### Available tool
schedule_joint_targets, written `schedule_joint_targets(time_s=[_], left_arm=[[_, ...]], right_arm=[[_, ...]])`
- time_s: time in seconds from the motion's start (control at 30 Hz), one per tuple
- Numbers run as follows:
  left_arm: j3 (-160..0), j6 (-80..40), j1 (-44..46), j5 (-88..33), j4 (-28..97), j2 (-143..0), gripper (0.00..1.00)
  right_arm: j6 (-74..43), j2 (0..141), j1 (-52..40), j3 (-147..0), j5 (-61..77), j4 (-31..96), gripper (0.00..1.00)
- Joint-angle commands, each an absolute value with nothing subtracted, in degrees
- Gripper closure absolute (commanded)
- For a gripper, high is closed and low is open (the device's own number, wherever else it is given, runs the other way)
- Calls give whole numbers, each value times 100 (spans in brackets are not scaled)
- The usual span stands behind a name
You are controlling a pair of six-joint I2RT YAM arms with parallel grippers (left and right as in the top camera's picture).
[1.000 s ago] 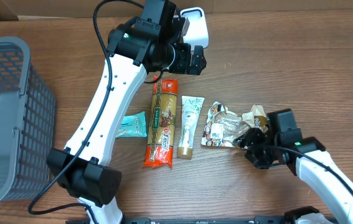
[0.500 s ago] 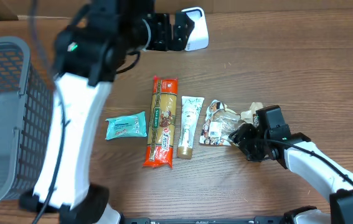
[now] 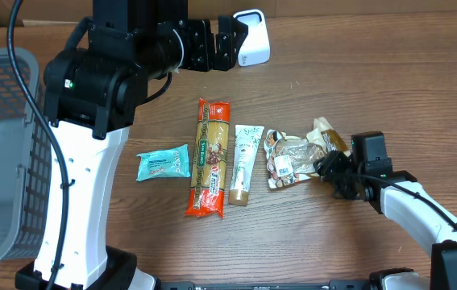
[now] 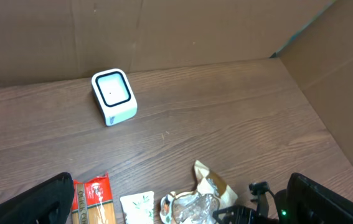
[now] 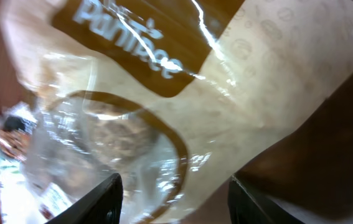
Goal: Scan the item barcode
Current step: 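Raise the left arm aside and grasp the snack pouch with the right gripper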
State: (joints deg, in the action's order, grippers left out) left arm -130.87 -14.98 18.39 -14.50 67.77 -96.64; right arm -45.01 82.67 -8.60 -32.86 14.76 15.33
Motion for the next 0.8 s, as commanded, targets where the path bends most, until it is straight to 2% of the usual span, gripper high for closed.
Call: schedule_joint_targets(time_s=[0.0, 0.2, 0.33, 0.47, 0.53, 0.63, 0.77], left_arm=[[-13126, -1433, 1868, -1439, 6775, -9668, 1], [-13124, -1433, 1868, -1439, 6775, -9675, 0], [-13124, -1433, 1865, -1439, 6775, -9675, 0], [-13124, -1433, 1868, -1459, 6777, -9675, 0], [-13124, -1435, 1868, -1459, 6766, -9675, 0], [-13126, -1352, 1798, -1170, 6628, -9673, 0], [-13126, -1973, 1485, -379, 7065, -9673, 0]], right_arm=[[-4145, 8296, -838, -3264, 1356, 1068, 44], [-3990, 8307, -823, -3264, 1463, 429, 27], [-3889, 8307, -620, -3264, 2248, 349, 28], [-3959, 8230, 67, -3264, 3905, 489, 41], [-4204, 8165, 397, -3264, 4272, 902, 42], [-4217, 8149, 617, -3216, 4307, 1765, 41], [-4576, 8149, 502, -2744, 4077, 1557, 39]])
